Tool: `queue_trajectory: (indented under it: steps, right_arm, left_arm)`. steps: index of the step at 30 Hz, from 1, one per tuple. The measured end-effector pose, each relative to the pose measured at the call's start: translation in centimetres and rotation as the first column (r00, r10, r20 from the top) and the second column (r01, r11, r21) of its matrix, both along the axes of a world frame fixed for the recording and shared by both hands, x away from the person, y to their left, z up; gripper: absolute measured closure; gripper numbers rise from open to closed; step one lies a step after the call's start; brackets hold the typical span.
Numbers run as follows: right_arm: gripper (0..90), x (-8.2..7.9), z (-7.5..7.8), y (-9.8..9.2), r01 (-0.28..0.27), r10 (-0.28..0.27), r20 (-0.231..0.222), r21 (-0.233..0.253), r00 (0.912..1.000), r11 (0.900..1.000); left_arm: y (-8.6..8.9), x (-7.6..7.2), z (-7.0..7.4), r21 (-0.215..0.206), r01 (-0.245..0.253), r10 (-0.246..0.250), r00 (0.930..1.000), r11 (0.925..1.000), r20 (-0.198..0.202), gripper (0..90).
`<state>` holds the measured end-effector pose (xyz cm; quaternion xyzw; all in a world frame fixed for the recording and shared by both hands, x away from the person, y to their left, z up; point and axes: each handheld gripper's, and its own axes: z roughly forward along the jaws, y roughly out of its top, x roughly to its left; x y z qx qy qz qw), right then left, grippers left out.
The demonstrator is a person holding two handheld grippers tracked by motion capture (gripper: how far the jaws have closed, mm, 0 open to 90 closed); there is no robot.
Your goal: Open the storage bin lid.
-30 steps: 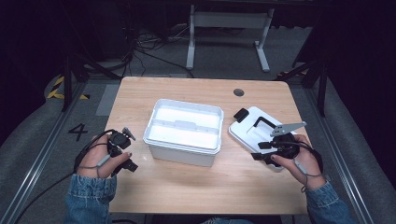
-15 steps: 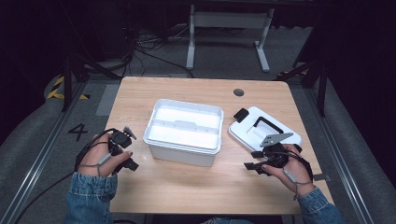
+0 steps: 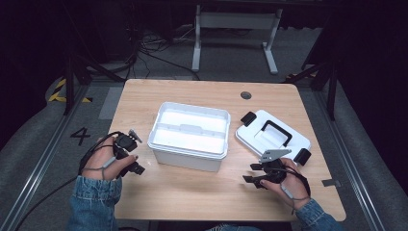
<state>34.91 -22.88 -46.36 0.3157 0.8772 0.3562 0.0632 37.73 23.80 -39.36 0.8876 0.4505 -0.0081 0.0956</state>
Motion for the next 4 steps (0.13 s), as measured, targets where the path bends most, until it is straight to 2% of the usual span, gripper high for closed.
queue_trajectory:
  steps: [4]
  right_arm:
    - [42.1,-0.13,-0.43,0.31,-0.005,0.005,0.007,-0.001,1.0000,1.000]
  left_arm:
    - [0.02,0.09,0.08,-0.004,-0.013,0.013,0.9998,0.9999,0.018,21.2]
